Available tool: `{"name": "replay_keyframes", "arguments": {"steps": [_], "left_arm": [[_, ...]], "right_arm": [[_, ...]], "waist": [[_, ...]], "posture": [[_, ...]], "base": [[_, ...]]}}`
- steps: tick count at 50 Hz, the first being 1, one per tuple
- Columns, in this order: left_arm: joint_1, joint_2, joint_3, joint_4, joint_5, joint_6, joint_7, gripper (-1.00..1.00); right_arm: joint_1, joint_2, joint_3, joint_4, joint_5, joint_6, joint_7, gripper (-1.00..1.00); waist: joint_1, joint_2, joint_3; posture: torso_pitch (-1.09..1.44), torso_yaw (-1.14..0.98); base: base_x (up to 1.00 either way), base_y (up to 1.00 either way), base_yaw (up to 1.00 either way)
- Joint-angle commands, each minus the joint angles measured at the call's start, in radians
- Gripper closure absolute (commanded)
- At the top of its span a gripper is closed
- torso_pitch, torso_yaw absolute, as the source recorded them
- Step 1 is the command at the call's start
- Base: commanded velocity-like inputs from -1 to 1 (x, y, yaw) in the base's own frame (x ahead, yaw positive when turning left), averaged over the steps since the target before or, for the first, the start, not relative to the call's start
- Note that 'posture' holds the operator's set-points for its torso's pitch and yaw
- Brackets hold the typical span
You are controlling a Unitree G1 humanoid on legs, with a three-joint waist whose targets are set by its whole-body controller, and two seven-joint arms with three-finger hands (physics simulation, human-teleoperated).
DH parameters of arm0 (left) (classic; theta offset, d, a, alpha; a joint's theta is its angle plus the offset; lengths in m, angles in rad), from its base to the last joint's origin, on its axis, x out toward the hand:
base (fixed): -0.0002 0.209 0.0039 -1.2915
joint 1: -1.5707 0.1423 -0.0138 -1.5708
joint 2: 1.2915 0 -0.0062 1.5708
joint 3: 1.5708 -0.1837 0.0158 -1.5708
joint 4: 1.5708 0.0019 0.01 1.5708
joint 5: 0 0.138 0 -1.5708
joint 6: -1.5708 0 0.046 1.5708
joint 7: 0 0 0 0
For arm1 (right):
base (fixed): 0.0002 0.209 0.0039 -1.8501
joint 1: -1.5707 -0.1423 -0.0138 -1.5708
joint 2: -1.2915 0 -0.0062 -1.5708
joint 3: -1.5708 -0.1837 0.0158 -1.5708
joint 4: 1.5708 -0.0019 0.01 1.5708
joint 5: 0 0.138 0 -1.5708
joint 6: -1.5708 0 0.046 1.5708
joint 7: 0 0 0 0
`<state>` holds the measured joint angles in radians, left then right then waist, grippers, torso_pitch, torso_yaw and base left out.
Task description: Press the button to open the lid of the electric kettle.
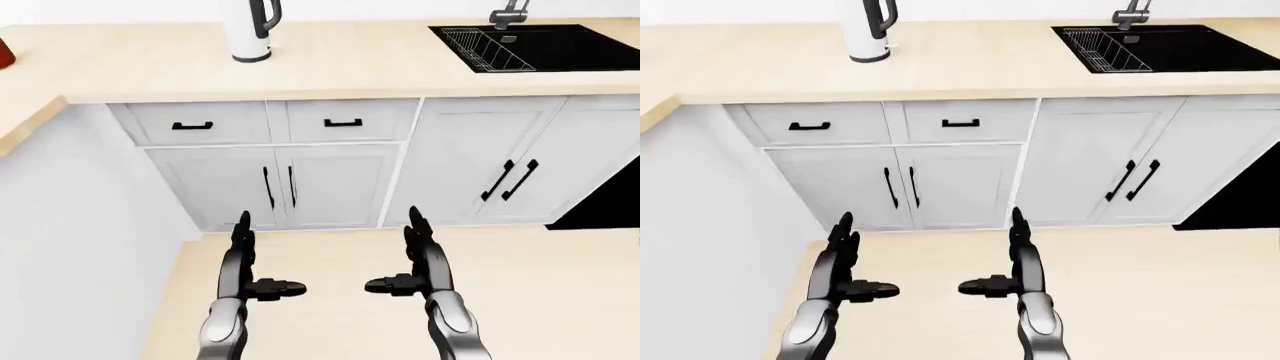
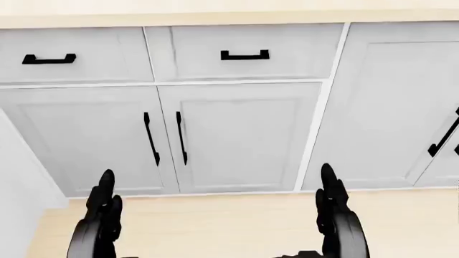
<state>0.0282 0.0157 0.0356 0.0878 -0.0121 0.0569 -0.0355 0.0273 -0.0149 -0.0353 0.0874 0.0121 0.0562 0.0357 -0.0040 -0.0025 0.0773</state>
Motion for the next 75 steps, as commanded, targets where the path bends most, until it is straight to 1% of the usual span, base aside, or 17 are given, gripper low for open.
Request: {"name": "replay_keyframes", "arguments": {"steps": [1, 2, 3, 4, 5, 7, 8, 12, 15, 20, 25, 31, 41, 49, 53, 61, 75], "left_arm": [[-0.031, 0.006, 0.004, -0.101, -0.002, -0.031, 0.003, -1.0], [-0.028, 0.007, 0.002, -0.106, -0.002, -0.029, -0.004, -1.0], [-0.017, 0.012, -0.012, -0.123, 0.013, -0.026, -0.021, -1.0], [-0.021, 0.01, -0.007, -0.119, 0.012, -0.023, -0.023, -1.0], [-0.022, 0.011, 0.003, -0.136, -0.011, 0.006, -0.037, -1.0], [-0.025, 0.018, 0.016, -0.16, -0.013, 0.026, -0.04, -1.0], [-0.027, 0.02, 0.017, -0.17, -0.008, 0.033, -0.042, -1.0], [-0.038, 0.029, 0.032, -0.3, -0.022, 0.155, -0.055, -1.0], [-0.055, 0.04, 0.058, -0.363, -0.032, 0.211, -0.063, -1.0], [-0.108, 0.071, 0.114, -0.528, -0.048, 0.367, -0.061, -1.0], [-0.15, 0.095, 0.145, -0.639, -0.053, 0.48, -0.063, -1.0], [-0.229, 0.147, 0.209, -0.741, -0.077, 0.613, -0.069, -1.0], [-0.332, 0.254, 0.321, -0.788, -0.139, 0.726, -0.063, -1.0], [-0.384, 0.304, 0.346, -0.823, -0.179, 0.802, -0.037, -1.0], [-0.397, 0.321, 0.355, -0.837, -0.193, 0.825, -0.028, -1.0], [-0.394, 0.326, 0.353, -0.846, -0.197, 0.837, -0.023, -1.0], [-0.41, 0.35, 0.379, -0.864, -0.214, 0.868, -0.02, -1.0]], "right_arm": [[-0.024, -0.004, 0.004, -0.091, 0.016, -0.037, 0.02, -1.0], [-0.024, -0.003, 0.004, -0.092, 0.017, -0.033, 0.022, -1.0], [-0.034, -0.004, -0.002, -0.094, 0.022, -0.01, 0.018, -1.0], [-0.036, -0.006, -0.002, -0.097, 0.018, -0.01, 0.017, -1.0], [-0.039, -0.009, -0.006, -0.099, 0.016, 0.0, 0.016, -1.0], [-0.05, -0.015, -0.019, -0.114, 0.027, 0.021, 0.017, -1.0], [-0.055, -0.016, -0.024, -0.131, 0.03, 0.036, 0.015, -1.0], [-0.059, -0.02, -0.028, -0.212, 0.041, 0.1, 0.02, -1.0], [-0.071, -0.025, -0.036, -0.27, 0.049, 0.151, 0.023, -1.0], [-0.118, -0.046, -0.067, -0.385, 0.081, 0.275, 0.026, -1.0], [-0.158, -0.066, -0.092, -0.476, 0.102, 0.373, 0.034, -1.0], [-0.266, -0.116, -0.147, -0.567, 0.142, 0.503, 0.024, -1.0], [-0.369, -0.185, -0.204, -0.618, 0.211, 0.613, -0.015, -1.0], [-0.42, -0.226, -0.231, -0.645, 0.252, 0.664, -0.045, -1.0], [-0.424, -0.234, -0.231, -0.647, 0.259, 0.667, -0.053, -1.0], [-0.418, -0.237, -0.23, -0.647, 0.26, 0.663, -0.054, -1.0], [-0.426, -0.242, -0.233, -0.653, 0.262, 0.675, -0.054, -1.0]], "waist": [[-0.002, -0.008, -0.001], [0.002, -0.007, -0.036], [0.007, -0.001, -0.062], [0.008, -0.001, -0.052], [0.005, -0.006, -0.016], [0.007, -0.007, -0.07], [0.008, -0.007, -0.075], [0.009, -0.005, -0.078], [0.009, -0.004, -0.081], [0.008, -0.002, -0.091], [0.008, -0.001, -0.092], [0.009, 0.001, -0.086], [0.008, 0.002, -0.073], [0.009, 0.004, -0.066], [0.008, 0.003, -0.063], [0.009, 0.005, -0.062], [0.009, 0.006, -0.059]], "posture": [[0.0, 0.0], [0.0, 0.0], [0.0, 0.0], [0.0, 0.0], [0.0, 0.0], [0.0, 0.0], [0.0, 0.0], [0.0, 0.0], [0.0, 0.0], [0.0, 0.0], [0.0, 0.0], [0.0, 0.0], [0.0, 0.0], [0.0, 0.0], [0.0, 0.0], [0.0, 0.0], [0.0, 0.0]], "base": [[0.0, 0.0, 0.0], [0.0, 0.0, 0.0], [0.0, 0.0, 0.0], [0.0, 0.0, 0.0], [0.0, 0.0, 0.0], [0.0, 0.0, 0.0], [0.0, 0.0, 0.0], [0.0, 0.0, 0.0], [0.0, 0.0, 0.0], [0.0, 0.0, 0.0], [0.0, 0.0, 0.0], [0.0, 0.0, 0.0], [0.0, 0.0, 0.0], [0.0, 0.0, 0.0], [0.0, 0.0, 0.0], [0.0, 0.0, 0.0], [0.01, 0.0, 0.0]]}}
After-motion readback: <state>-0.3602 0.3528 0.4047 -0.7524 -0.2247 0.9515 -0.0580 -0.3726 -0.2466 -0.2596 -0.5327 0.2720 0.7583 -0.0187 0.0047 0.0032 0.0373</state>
